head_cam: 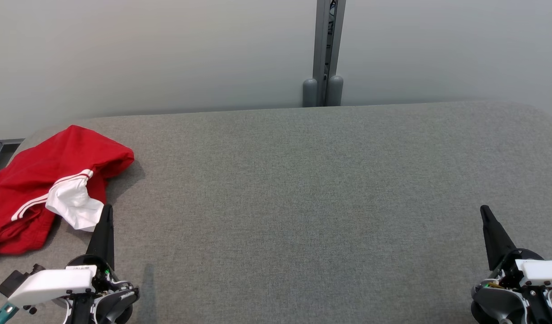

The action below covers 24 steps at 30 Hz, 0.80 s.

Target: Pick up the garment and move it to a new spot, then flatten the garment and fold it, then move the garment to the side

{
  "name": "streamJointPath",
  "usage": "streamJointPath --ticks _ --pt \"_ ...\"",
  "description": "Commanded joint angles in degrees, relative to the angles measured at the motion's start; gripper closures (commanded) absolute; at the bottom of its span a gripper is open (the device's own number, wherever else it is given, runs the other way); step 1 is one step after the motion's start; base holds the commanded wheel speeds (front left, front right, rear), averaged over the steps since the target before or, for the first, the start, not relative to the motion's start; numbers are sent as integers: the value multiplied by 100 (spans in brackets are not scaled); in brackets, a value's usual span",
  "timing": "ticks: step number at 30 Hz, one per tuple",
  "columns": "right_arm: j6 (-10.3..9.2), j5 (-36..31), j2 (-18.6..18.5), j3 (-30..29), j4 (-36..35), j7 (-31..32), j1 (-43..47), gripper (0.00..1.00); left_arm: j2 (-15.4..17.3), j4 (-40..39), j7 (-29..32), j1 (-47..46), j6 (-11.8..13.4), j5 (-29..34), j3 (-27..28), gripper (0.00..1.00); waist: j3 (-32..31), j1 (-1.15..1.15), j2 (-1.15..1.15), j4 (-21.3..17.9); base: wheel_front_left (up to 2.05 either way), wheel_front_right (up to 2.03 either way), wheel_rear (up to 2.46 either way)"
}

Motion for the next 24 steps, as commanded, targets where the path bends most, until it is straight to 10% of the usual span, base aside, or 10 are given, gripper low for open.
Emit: streamJointPath --ticks 1,20,21,24 --pt "4 -17 -24 -2 14 18 -28 100 31 -13 16 -86 -15 -8 18 100 0 0 0 0 0 0 0" --pt "4 -16 -24 -2 14 18 -28 100 31 -13 16 -86 -15 -8 18 100 0 0 0 0 0 0 0" --pt "0 0 0 1 0 -1 0 0 0 0 -1 0 0 0 0 0 0 0 0 0 0 0 0" --pt "-5 0 59 9 109 -8 111 0 -45 126 -11 134 1 0 -22 0 0 0 0 -1 0 0 0"
